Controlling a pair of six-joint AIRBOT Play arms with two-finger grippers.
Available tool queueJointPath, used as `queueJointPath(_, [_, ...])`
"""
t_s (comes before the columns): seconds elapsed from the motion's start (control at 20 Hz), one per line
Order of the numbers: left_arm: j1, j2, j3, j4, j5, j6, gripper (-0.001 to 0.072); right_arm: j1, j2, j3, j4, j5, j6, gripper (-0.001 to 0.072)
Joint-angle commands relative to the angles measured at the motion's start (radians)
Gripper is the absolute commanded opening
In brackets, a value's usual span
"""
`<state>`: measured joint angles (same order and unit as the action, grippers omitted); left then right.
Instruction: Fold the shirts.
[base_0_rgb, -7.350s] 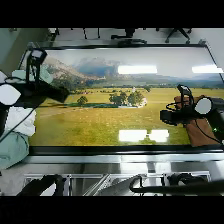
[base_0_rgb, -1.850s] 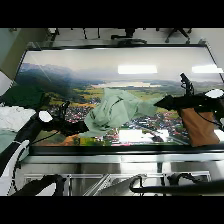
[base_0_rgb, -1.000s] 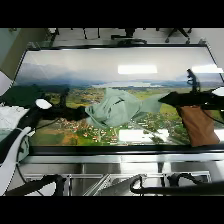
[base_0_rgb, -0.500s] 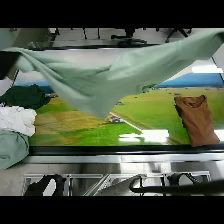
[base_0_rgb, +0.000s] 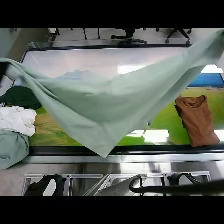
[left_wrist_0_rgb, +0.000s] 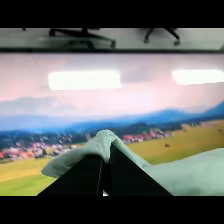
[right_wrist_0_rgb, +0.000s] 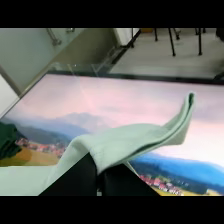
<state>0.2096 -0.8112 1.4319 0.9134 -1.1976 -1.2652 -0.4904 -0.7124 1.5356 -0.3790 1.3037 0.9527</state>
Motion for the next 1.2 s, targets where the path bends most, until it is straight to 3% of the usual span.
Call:
queueJointPath(0.0, [-0.167, -0.161, -0.151, 0.012, 0.07, 0.009, 0.0009, 0.1, -0.08, -0.229, -0.046, -0.026, -0.041, 0.0018])
queueJointPath(0.15, [-0.247, -0.356, -0.223, 0.012, 0.122, 0.01, 0.0009, 0.156, -0.187, -0.404, -0.16, -0.144, -0.041, 0.0017])
queueJointPath(0.5, [-0.259, -0.611, -0.232, 0.009, 0.127, 0.009, 0.0032, 0.169, -0.423, -0.449, -0.205, -0.164, -0.061, 0.0018])
queueJointPath(0.55, [-0.259, -0.622, -0.232, 0.008, 0.128, 0.009, 0.0337, 0.169, -0.438, -0.449, -0.205, -0.172, -0.063, 0.0018])
queueJointPath(0.6, [-0.259, -0.628, -0.232, 0.008, 0.129, 0.003, 0.0689, 0.169, -0.447, -0.449, -0.205, -0.179, -0.064, 0.0017])
queueJointPath(0.75, [-0.241, -0.627, -0.203, 0.008, 0.059, -0.052, 0.0675, 0.169, -0.449, -0.449, -0.204, -0.183, -0.092, 0.0018])
queueJointPath(0.95, [-0.291, -0.615, -0.23, 0.002, -0.181, -0.127, 0.0663, 0.168, -0.449, -0.449, -0.204, -0.183, -0.093, 0.0018])
queueJointPath(1.15, [-0.42, -0.488, -0.397, 0.003, -0.145, -0.17, 0.0653, 0.168, -0.449, -0.449, -0.204, -0.182, -0.109, 0.0018])
